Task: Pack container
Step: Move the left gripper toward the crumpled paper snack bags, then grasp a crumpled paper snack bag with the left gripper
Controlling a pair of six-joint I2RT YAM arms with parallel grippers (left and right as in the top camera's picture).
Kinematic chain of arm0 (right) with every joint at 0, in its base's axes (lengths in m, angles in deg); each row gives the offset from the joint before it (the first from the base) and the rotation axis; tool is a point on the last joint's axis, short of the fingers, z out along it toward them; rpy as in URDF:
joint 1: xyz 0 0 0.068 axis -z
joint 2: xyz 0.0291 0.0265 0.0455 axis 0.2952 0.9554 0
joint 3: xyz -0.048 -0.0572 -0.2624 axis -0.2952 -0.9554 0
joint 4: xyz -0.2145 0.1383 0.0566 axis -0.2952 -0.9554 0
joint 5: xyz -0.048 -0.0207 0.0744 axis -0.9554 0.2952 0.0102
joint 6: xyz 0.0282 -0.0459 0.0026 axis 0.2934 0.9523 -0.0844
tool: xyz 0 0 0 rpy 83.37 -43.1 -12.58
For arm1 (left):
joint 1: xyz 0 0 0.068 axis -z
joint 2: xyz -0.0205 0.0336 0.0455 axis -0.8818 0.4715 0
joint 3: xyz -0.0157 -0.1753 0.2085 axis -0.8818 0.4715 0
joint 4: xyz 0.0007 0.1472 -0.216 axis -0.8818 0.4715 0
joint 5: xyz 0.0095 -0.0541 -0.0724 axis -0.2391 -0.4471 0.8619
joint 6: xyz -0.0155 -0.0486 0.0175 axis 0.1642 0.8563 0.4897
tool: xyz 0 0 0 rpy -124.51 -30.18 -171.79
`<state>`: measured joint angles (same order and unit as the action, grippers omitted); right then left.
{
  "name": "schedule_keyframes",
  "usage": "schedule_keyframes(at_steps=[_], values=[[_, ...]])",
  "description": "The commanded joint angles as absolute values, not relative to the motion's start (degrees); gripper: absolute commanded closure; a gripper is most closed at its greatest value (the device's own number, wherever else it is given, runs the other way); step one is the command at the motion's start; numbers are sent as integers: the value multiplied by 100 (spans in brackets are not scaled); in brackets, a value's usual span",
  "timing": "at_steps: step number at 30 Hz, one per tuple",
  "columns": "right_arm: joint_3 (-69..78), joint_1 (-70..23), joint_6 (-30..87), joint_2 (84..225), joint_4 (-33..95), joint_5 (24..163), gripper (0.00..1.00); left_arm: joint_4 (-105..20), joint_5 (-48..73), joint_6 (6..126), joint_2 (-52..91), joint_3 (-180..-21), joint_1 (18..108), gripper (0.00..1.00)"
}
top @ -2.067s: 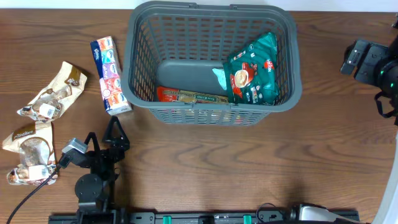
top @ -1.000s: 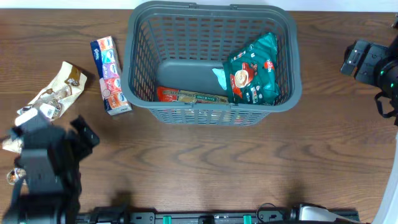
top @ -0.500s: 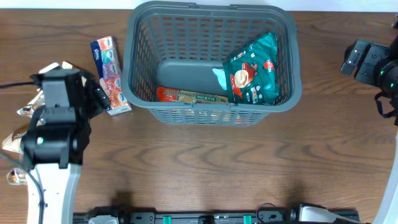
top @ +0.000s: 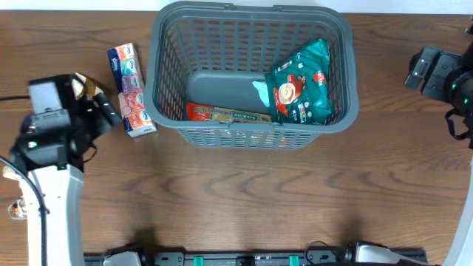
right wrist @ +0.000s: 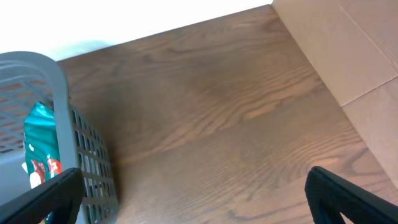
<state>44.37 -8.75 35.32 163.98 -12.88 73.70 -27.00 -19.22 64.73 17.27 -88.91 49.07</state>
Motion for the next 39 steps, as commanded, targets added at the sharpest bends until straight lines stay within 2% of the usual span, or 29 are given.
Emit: schedule_keyframes(at_steps=[1,6,10,14,20,27,39], values=[[4505,-842,3473,16405,-1292,7295,1,-2700,-1815,6657,1834,-9005,4288,1],[4505,-842,3473,16405,-1292,7295,1,-2488,-1952,6620,2166,-9005,3534,1],[4505,-842,3473,16405,-1292,7295,1,-2316,-1957,6218,2520,-9005,3281,1],[4505,-842,3473,16405,-1292,7295,1,-2298,-2645,6078,2676,-9002,3160,1],[4505,-842,3473,16405,-1292,7295,1,-2668,-2903,4751,2853,-9002,3160,1],[4505,-842,3473,16405,-1292,7295,1,-2692,-1738,3134,3360,-9002,3167,1],[4505,-842,3473,16405,-1292,7295,1,-3638,-1548,987,4302,-9002,3193,1]])
